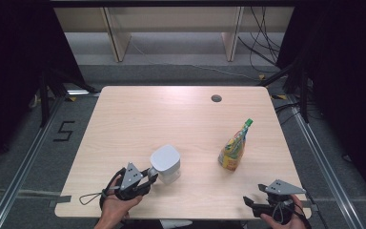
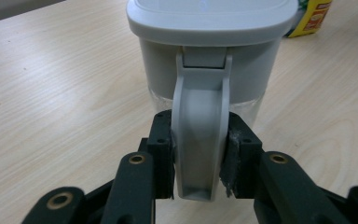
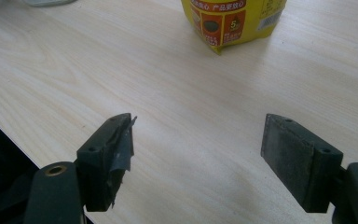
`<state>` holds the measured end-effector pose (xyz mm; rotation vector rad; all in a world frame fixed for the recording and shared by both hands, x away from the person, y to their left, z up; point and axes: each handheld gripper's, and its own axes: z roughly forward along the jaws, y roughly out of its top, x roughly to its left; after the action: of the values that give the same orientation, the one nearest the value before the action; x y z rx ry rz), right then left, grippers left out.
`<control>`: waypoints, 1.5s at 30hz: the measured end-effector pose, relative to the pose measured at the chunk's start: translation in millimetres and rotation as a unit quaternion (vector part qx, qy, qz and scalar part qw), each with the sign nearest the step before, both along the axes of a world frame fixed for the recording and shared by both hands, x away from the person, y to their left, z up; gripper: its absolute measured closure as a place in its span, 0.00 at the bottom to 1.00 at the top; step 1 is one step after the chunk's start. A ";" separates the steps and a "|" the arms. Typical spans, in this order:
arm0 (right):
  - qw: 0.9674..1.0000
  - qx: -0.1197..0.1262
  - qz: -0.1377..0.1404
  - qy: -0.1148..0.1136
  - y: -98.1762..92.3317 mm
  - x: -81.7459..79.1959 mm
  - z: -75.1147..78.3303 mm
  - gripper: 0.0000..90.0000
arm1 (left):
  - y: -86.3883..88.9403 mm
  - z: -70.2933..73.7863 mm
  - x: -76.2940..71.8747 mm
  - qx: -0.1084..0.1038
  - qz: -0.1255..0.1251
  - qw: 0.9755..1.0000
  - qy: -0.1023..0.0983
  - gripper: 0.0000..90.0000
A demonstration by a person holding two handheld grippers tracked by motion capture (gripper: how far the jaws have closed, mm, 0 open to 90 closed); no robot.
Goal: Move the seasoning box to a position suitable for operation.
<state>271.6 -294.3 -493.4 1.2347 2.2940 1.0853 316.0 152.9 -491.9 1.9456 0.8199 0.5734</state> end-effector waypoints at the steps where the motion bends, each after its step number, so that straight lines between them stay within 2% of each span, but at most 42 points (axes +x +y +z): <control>1: 1.000 0.010 -0.016 0.019 3.2 -3.3 0.9 0.29 | 0.0 0.1 1.8 0.001 0.001 1.000 -0.002 0.75; 2: 1.000 -0.001 0.003 0.001 0.4 0.6 0.0 0.29 | 1.4 0.8 4.3 0.013 -0.004 1.000 -0.009 0.75; 3: 1.000 -0.006 -0.004 -0.001 1.3 0.6 -0.7 0.29 | 0.5 0.2 5.3 0.006 0.005 1.000 -0.005 0.75; 5: 1.000 -0.005 -0.002 0.002 1.9 -0.4 0.4 0.29 | 1.8 0.4 11.2 0.012 0.007 1.000 -0.008 0.75; 8: 1.000 -0.002 -0.008 0.007 2.7 -1.4 0.6 0.29 | 3.7 0.0 19.9 0.008 0.007 1.000 -0.009 0.75; 11: 1.000 -0.007 -0.003 0.002 1.3 -0.7 0.9 0.29 | 5.0 -1.5 24.7 0.002 0.006 1.000 -0.011 0.76; 12: 1.000 0.004 -0.009 0.008 2.9 -1.7 0.1 0.29 | 5.4 -1.0 25.6 0.004 0.003 1.000 -0.011 0.76; 14: 1.000 0.002 -0.005 0.006 2.4 -1.0 0.1 0.29 | 5.7 -1.2 27.4 0.008 0.002 1.000 -0.014 0.76; 18: 1.000 -0.002 0.002 0.002 1.9 0.4 0.0 0.29 | 7.7 -1.4 31.7 0.002 -0.016 1.000 -0.017 0.76; 21: 1.000 -0.002 0.004 0.002 2.2 0.6 0.1 0.29 | 9.5 0.1 31.8 -0.010 -0.039 0.999 -0.025 0.76; 22: 1.000 -0.002 0.004 0.003 2.2 0.8 0.1 0.29 | 9.3 0.5 31.5 -0.005 -0.039 0.999 -0.028 0.76; 24: 1.000 -0.004 0.003 -0.001 2.1 1.1 -0.1 0.29 | 9.7 -0.5 31.7 -0.016 -0.037 0.999 -0.019 0.76; 25: 1.000 -0.010 0.001 0.001 2.2 0.8 0.5 0.29 | 10.9 -0.7 32.2 -0.015 -0.040 0.999 -0.019 0.76; 26: 1.000 -0.004 0.005 0.005 2.9 1.4 0.0 0.29 | 11.9 -1.4 32.5 -0.017 -0.042 0.999 -0.014 0.76; 27: 1.000 -0.005 0.009 0.001 2.8 1.9 0.0 0.29 | 12.5 -1.9 32.5 -0.018 -0.041 0.999 -0.015 0.76; 30: 1.000 -0.005 0.011 -0.003 3.2 2.8 -0.1 0.29 | 12.1 -1.2 30.9 -0.011 -0.049 0.999 -0.019 0.76; 32: 1.000 -0.003 0.007 -0.001 3.6 2.4 -0.1 0.29 | 10.1 -1.3 28.8 -0.012 -0.053 0.998 -0.014 0.76; 33: 1.000 -0.011 0.003 -0.001 3.5 2.0 0.8 0.29 | 8.6 -2.0 27.7 -0.011 -0.057 0.998 -0.009 0.76; 34: 1.000 -0.005 0.011 0.009 3.7 3.3 -0.3 0.29 | 6.5 -3.4 26.7 -0.021 -0.063 0.998 0.001 0.76; 35: 1.000 -0.009 0.016 0.006 2.7 4.1 0.4 0.29 | 4.5 -3.8 25.7 -0.025 -0.067 0.997 0.003 0.76; 39: 1.000 -0.006 0.010 0.008 3.2 3.4 0.5 0.29 | -8.0 -1.9 18.4 -0.012 -0.100 0.995 0.000 0.76; 40: 1.000 -0.004 0.013 0.013 3.1 3.5 0.6 0.29 | -11.7 -2.1 16.5 -0.016 -0.111 0.994 0.001 0.76; 41: 1.000 -0.004 0.009 0.005 3.4 3.3 0.1 0.29 | -14.4 -2.5 14.2 -0.021 -0.113 0.993 0.007 0.76; 42: 1.000 -0.005 0.006 -0.003 3.2 3.3 -0.3 0.29 | -16.2 -2.5 13.1 -0.017 -0.119 0.993 0.005 0.76; 44: 1.000 -0.002 0.007 0.002 3.4 3.1 -0.3 0.29 | -19.8 -2.4 10.8 -0.018 -0.132 0.991 0.007 0.76; 45: 1.000 -0.008 0.007 -0.001 3.0 3.2 0.1 0.29 | -22.3 -2.1 9.6 -0.016 -0.145 0.989 0.004 0.76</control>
<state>274.8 -291.3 -493.3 1.2134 2.3080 1.0694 325.6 130.6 -494.0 1.9921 0.5338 0.3747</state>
